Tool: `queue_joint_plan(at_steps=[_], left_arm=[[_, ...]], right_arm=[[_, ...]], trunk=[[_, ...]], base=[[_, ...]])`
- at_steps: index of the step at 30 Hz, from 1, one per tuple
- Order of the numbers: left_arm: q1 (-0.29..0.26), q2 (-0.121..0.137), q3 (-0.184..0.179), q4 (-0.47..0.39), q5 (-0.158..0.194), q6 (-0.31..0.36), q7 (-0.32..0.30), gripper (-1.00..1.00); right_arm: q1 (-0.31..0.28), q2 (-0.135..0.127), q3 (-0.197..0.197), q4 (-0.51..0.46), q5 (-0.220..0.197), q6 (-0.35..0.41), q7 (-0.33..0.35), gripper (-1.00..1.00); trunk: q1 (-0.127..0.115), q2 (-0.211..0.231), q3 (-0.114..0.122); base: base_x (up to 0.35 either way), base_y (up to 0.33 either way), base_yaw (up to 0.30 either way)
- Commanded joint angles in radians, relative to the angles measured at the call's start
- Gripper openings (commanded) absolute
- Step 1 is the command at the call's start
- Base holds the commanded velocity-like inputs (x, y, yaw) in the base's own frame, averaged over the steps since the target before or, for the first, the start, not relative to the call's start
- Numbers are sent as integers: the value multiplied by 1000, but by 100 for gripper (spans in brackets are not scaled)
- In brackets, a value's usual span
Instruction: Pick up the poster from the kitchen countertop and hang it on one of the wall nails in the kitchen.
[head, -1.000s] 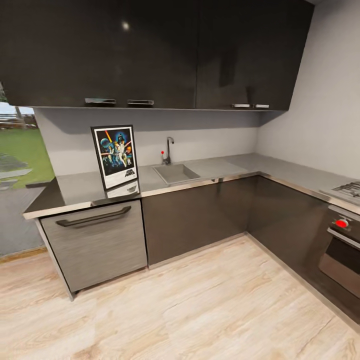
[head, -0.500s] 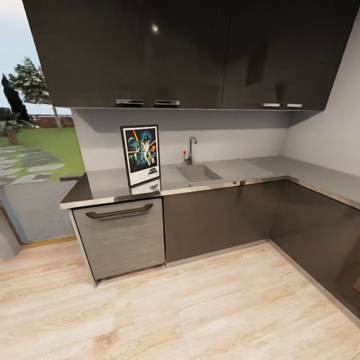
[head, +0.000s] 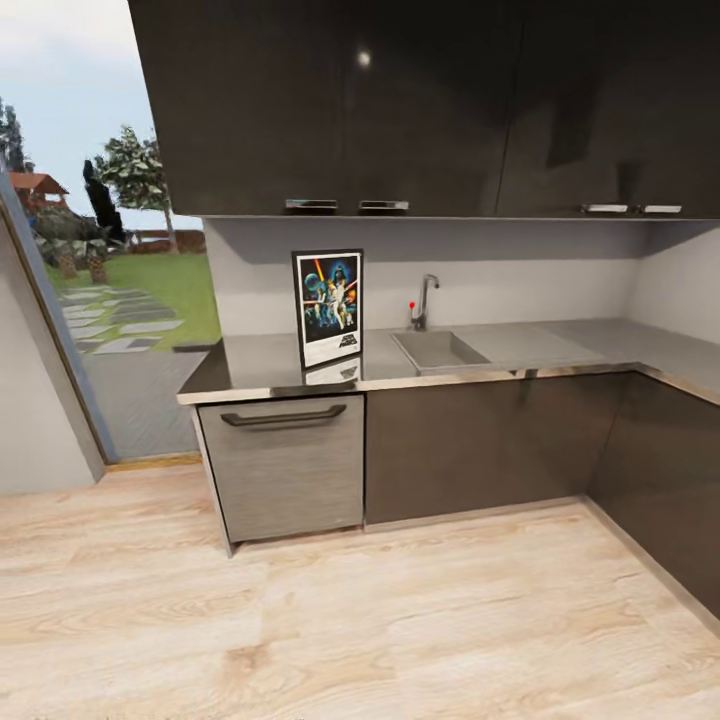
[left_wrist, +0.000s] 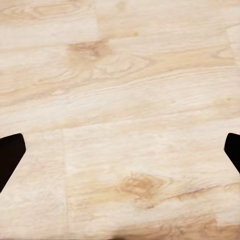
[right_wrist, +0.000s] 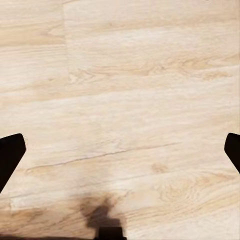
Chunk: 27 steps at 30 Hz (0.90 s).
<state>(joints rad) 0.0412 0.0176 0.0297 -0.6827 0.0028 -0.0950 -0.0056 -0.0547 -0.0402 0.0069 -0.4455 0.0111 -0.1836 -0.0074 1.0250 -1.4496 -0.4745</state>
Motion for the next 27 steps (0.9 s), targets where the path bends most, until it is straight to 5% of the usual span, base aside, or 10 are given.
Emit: queue_joint_plan(at_steps=[1,9,27], left_arm=[[0,0,1,-1,0,-2,-1,100],[0,0,1,-1,0,-2,-1,100],[0,1,2,-1,0,-2,-2,100]], right_arm=[[-1,-1,1,1,1,-3,0,100],[0,-7,1,2,1,-3,5,100],[-1,-7,-2,1,0,-4,4,100]], trunk=[[0,0,-1],[0,0,-1],[0,0,-1]], base=[[0,0,145],[90,0,44],[324,0,1]])
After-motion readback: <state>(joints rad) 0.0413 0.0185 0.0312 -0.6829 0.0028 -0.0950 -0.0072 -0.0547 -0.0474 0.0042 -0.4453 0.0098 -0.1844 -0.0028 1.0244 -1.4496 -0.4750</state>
